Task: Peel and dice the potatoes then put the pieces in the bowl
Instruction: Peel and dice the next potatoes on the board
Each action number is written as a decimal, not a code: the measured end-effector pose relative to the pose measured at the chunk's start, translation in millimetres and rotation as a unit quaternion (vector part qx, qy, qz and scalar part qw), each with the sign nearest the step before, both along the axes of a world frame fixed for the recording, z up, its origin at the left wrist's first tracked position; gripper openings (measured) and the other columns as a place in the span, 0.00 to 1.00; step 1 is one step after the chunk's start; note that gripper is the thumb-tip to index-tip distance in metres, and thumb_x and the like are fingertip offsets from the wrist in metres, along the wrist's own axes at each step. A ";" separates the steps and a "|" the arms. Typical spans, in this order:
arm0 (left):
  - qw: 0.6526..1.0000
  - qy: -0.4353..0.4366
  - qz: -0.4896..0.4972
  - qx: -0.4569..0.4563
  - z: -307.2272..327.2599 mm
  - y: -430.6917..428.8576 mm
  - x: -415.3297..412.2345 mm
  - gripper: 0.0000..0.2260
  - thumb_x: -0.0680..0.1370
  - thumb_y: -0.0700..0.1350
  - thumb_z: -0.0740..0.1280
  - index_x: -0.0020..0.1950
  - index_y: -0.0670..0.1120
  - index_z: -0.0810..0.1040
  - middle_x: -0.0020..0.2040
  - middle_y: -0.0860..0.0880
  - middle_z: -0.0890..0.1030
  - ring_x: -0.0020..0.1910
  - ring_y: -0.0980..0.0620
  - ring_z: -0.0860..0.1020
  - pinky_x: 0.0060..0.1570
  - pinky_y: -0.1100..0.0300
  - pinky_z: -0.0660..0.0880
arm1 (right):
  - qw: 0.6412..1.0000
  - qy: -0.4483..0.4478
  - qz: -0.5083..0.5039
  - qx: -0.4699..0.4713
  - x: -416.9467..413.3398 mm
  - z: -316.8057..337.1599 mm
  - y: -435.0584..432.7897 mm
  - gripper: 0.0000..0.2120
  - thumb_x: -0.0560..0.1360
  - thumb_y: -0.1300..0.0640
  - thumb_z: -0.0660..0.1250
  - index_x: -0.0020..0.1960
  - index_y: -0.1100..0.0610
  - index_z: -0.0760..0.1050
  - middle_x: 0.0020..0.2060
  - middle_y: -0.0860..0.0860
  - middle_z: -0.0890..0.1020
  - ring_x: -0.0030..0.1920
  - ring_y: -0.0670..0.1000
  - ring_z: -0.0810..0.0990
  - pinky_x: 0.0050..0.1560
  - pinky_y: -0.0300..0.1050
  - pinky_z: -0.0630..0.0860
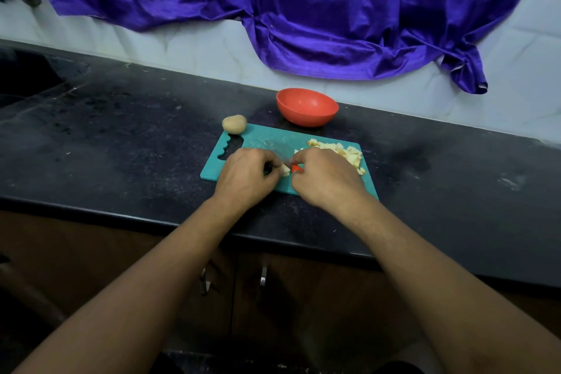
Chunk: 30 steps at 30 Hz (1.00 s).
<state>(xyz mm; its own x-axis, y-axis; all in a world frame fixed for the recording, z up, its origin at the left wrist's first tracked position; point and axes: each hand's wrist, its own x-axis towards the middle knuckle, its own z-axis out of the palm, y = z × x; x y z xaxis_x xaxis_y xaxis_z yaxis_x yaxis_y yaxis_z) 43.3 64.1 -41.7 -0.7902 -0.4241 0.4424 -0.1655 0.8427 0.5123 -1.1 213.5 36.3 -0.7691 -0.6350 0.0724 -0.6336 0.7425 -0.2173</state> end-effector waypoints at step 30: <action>1.000 0.003 0.002 0.014 7.0 5.1 13.9 0.05 0.77 0.49 0.73 0.50 0.52 0.88 0.47 0.56 0.87 0.46 0.57 0.82 0.50 0.54 0.80 | 1.000 -0.020 0.006 -0.006 5.0 6.6 -0.3 0.18 0.77 0.55 0.64 0.64 0.45 0.81 0.59 0.49 0.83 0.53 0.54 0.79 0.49 0.48 0.77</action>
